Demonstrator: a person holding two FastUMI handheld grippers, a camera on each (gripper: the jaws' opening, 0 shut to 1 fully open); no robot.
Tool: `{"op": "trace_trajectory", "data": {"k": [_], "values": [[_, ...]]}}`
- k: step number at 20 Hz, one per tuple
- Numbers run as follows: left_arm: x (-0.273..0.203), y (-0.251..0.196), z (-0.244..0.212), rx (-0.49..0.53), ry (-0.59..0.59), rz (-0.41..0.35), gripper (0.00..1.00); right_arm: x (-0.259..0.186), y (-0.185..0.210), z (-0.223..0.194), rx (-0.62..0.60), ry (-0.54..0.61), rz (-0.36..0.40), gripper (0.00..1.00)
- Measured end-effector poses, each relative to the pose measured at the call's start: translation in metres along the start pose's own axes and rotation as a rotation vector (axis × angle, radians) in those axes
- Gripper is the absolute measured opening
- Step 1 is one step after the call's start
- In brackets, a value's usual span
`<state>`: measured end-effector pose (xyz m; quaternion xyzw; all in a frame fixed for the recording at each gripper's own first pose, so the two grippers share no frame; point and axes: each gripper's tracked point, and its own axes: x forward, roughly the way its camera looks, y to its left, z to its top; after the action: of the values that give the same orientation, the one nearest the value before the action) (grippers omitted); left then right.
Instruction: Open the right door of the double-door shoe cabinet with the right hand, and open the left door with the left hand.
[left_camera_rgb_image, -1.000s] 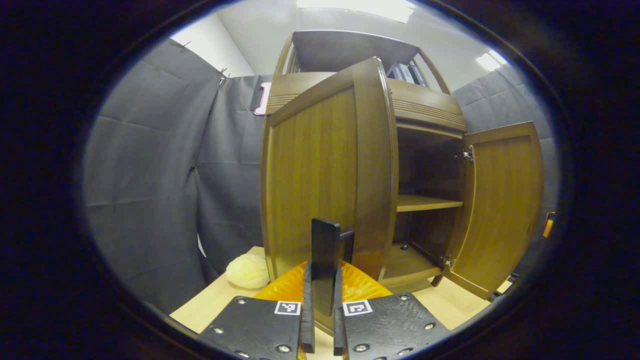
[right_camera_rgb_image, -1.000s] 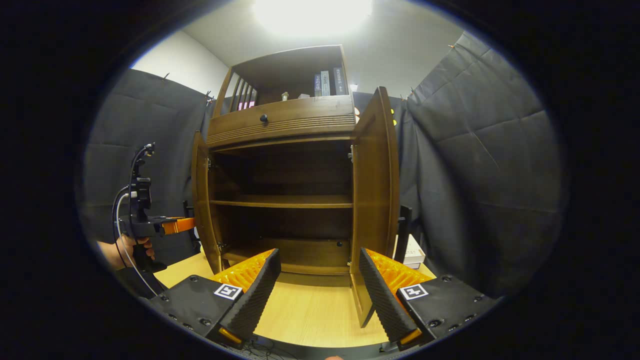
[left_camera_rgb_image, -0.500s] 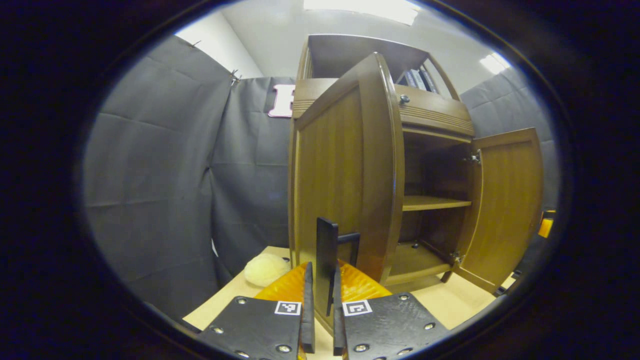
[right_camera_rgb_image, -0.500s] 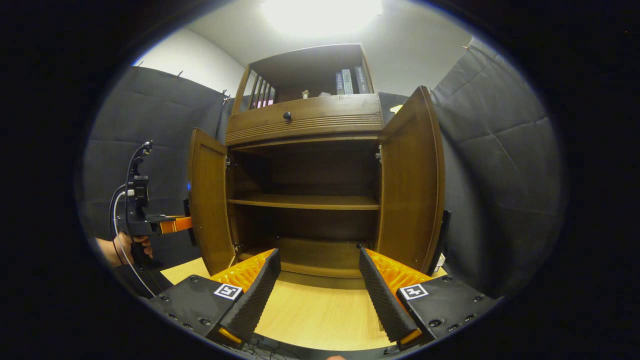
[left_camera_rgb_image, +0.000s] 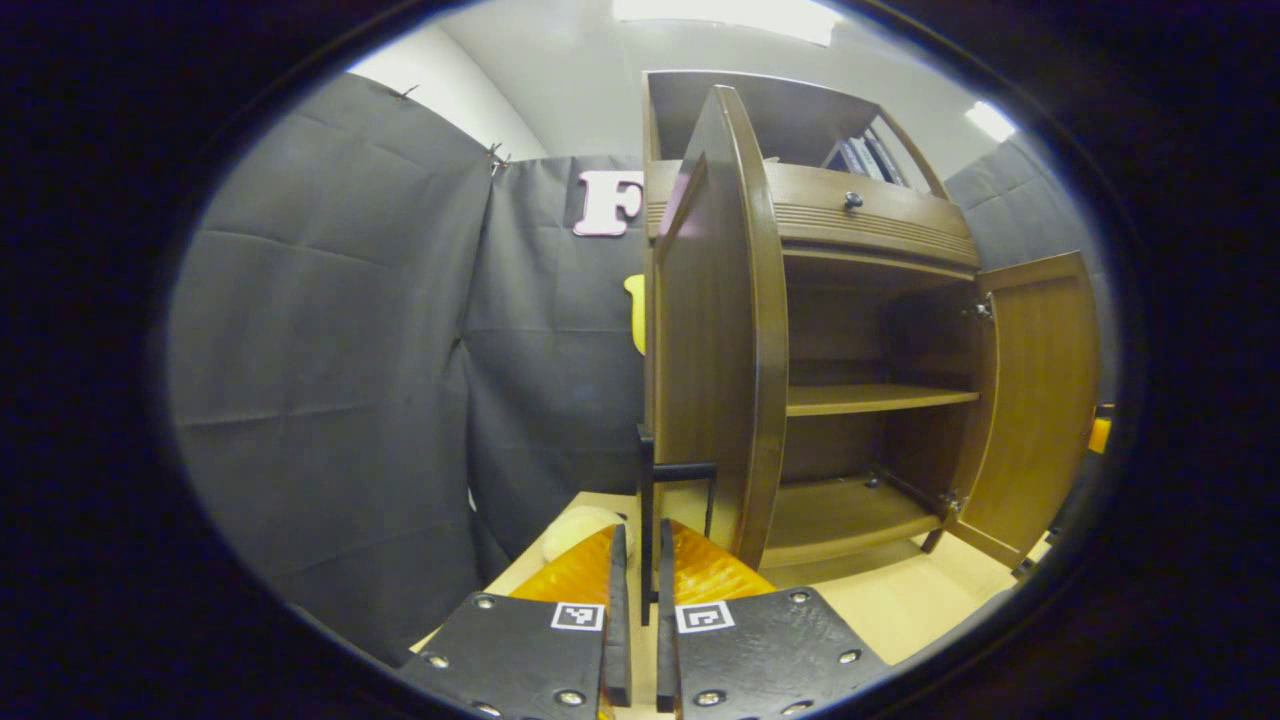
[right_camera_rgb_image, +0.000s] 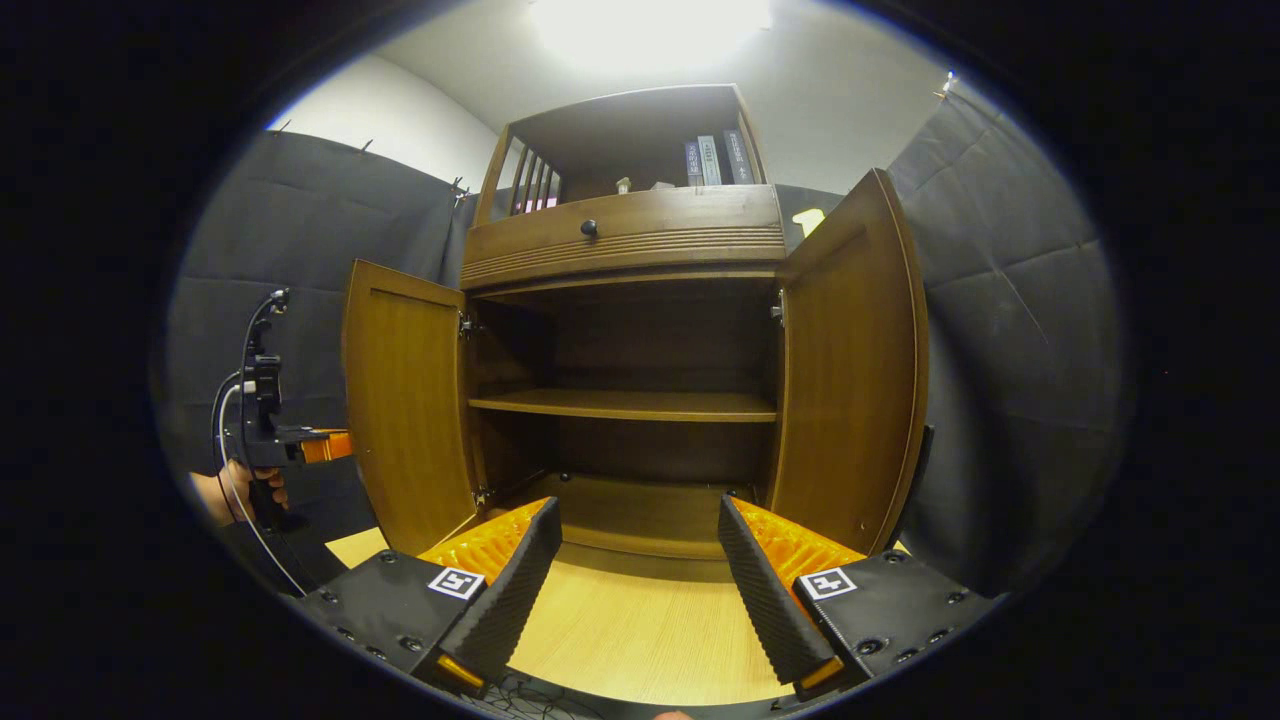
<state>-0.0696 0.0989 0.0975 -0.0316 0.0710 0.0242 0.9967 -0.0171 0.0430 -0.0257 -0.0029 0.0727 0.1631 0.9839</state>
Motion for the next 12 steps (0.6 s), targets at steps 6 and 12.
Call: {"op": "trace_trajectory", "data": {"k": [6, 12], "values": [[-0.018, 0.045, 0.003, 0.001, -0.005, 0.091, 0.12, 0.008, 0.004, 0.004, 0.009, -0.009, 0.001, 0.97], [-0.038, 0.064, 0.006, -0.013, -0.008, 0.105, 0.11, 0.008, 0.003, 0.014, 0.009, -0.030, -0.017, 0.96]]}}
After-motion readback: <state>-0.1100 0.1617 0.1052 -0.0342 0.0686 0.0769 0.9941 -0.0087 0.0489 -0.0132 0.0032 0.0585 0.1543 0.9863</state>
